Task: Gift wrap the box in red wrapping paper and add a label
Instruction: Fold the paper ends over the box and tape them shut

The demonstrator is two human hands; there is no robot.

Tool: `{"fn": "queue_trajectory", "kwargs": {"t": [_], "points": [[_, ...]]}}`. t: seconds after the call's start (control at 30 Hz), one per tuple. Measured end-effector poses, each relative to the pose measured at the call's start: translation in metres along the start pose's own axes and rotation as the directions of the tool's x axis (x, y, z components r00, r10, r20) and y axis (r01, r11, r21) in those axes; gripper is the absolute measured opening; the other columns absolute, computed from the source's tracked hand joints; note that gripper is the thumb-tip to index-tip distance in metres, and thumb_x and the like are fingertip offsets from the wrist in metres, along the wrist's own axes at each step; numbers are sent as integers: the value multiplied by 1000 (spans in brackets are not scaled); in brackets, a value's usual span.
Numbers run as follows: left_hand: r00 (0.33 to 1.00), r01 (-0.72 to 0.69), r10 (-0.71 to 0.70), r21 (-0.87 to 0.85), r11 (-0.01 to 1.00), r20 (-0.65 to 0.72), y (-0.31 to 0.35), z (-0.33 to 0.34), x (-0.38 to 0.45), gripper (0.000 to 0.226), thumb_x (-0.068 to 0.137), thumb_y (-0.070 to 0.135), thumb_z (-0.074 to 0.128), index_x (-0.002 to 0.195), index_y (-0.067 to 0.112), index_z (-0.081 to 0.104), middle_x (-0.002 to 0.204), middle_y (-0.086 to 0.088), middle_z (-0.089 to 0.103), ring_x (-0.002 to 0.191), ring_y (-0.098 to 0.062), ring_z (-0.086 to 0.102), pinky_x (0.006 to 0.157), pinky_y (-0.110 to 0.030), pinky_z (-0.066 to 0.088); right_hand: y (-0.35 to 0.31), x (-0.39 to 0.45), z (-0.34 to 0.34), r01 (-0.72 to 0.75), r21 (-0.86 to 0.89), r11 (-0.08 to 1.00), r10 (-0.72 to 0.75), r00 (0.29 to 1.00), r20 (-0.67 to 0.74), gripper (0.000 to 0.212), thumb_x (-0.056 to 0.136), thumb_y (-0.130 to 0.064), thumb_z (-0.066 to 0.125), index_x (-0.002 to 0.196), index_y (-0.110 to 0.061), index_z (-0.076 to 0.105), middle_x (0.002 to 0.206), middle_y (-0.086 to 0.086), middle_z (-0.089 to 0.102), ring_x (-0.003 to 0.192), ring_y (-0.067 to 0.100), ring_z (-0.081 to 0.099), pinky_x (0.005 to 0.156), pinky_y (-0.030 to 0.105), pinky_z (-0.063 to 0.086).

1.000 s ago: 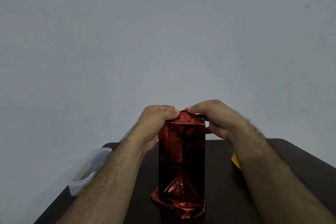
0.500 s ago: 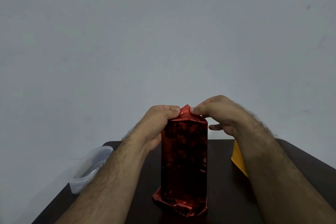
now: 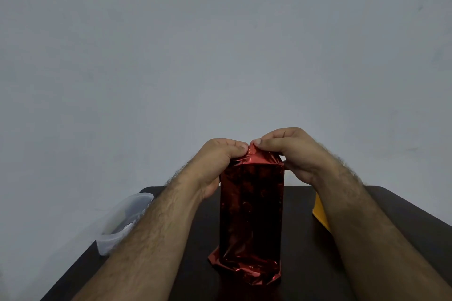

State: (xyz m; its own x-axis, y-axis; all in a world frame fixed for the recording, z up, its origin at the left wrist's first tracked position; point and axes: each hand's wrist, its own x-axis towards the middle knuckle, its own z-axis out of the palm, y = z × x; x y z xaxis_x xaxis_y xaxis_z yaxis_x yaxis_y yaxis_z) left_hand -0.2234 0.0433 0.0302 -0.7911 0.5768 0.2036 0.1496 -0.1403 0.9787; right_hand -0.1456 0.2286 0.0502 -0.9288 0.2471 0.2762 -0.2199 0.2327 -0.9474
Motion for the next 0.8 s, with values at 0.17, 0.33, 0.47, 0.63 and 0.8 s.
{"fn": "queue_trajectory", "kwargs": {"t": [0.17, 0.33, 0.47, 0.63, 0.8], "points": [[998, -1, 2, 16, 1000, -60, 2, 5, -1, 14, 96, 5, 70, 99, -4, 80, 89, -12, 78, 74, -18, 72, 70, -28, 58, -4, 2, 1, -98, 0, 995, 98, 993, -70, 28, 76, -12, 85, 96, 6, 75, 92, 10, 74, 85, 22, 65, 73, 38, 52], [996, -32, 36, 46, 998, -84, 0, 9, -4, 15, 93, -3, 69, 96, 4, 82, 93, -14, 82, 80, -21, 75, 82, -36, 62, -4, -1, 3, -124, -14, 992, 122, 989, -80, 23, 75, -7, 83, 95, 2, 76, 87, 12, 72, 79, 23, 65, 74, 38, 50], [994, -47, 53, 58, 997, -97, 1, 11, -4, 28, 88, -7, 73, 107, 13, 82, 117, -10, 77, 105, -21, 75, 92, -38, 62, -2, -1, 4, -135, -40, 990, 133, 989, -59, 18, 77, -2, 81, 92, 6, 77, 82, 15, 72, 63, 20, 65, 57, 26, 51], [986, -69, 81, 86, 994, -143, -2, 8, -3, 27, 86, -3, 79, 108, 12, 75, 111, -8, 73, 94, -21, 71, 85, -37, 59, -1, -1, -4, -135, -49, 990, 135, 991, 9, 17, 79, 5, 81, 93, -5, 79, 92, 18, 76, 71, 19, 71, 59, 27, 55], [875, -255, 421, 512, 820, -238, -4, 7, -4, 16, 80, 23, 93, 81, 21, 77, 81, 3, 75, 69, -10, 65, 69, -30, 57, -5, -8, -10, -131, -88, 987, 129, 991, -31, 26, 81, 4, 82, 105, -4, 75, 91, 14, 76, 80, 22, 72, 64, 29, 56]]}}
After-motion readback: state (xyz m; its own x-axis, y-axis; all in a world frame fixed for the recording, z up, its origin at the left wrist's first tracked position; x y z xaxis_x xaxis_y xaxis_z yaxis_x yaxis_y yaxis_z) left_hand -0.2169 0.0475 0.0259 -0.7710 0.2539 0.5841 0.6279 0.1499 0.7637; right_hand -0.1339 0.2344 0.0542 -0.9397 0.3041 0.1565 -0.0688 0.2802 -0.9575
